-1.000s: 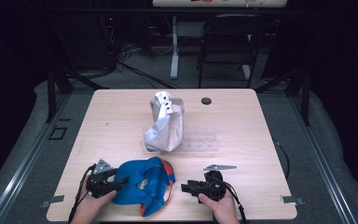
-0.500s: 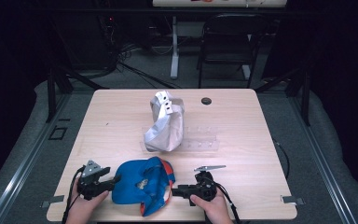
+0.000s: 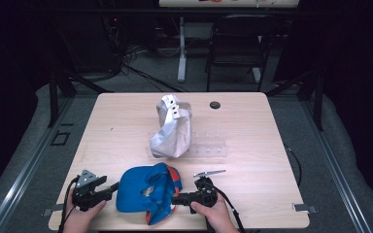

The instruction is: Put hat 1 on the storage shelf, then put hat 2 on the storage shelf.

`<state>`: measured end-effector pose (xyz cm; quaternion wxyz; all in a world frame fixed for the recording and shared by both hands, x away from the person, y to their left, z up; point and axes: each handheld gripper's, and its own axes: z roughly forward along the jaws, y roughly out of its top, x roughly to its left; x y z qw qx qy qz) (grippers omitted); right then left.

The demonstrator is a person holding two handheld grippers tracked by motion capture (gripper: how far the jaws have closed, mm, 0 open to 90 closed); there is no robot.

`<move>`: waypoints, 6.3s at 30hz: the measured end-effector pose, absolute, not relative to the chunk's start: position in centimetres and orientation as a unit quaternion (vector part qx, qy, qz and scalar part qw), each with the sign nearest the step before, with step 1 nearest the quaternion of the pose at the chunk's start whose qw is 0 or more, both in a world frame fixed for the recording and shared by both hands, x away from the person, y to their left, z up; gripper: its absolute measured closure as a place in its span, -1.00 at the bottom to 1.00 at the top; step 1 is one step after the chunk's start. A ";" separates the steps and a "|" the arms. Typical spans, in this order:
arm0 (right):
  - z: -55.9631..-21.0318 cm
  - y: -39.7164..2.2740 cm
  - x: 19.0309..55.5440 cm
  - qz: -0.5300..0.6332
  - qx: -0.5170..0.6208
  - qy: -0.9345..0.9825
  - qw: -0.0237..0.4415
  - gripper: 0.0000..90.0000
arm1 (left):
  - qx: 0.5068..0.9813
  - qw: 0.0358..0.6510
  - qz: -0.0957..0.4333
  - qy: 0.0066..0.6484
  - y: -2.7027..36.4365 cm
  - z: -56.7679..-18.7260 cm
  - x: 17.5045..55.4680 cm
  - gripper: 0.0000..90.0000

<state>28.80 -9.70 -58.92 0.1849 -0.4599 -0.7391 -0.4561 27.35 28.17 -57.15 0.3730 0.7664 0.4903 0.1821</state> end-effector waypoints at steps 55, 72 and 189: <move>-54.6 -15.8 30.2 -0.465 -0.553 -0.654 0.226 0.73 | 0.774 0.381 0.184 0.471 27.9 -56.7 28.7 -0.05; -51.1 -17.5 31.3 -0.464 -0.539 -0.658 0.247 0.73 | 0.776 0.390 0.185 0.460 27.2 -56.5 29.2 -0.05; -32.7 -23.4 41.7 -0.590 -0.640 -0.456 0.186 0.74 | 0.769 0.396 0.198 0.461 28.5 -55.8 29.0 -0.03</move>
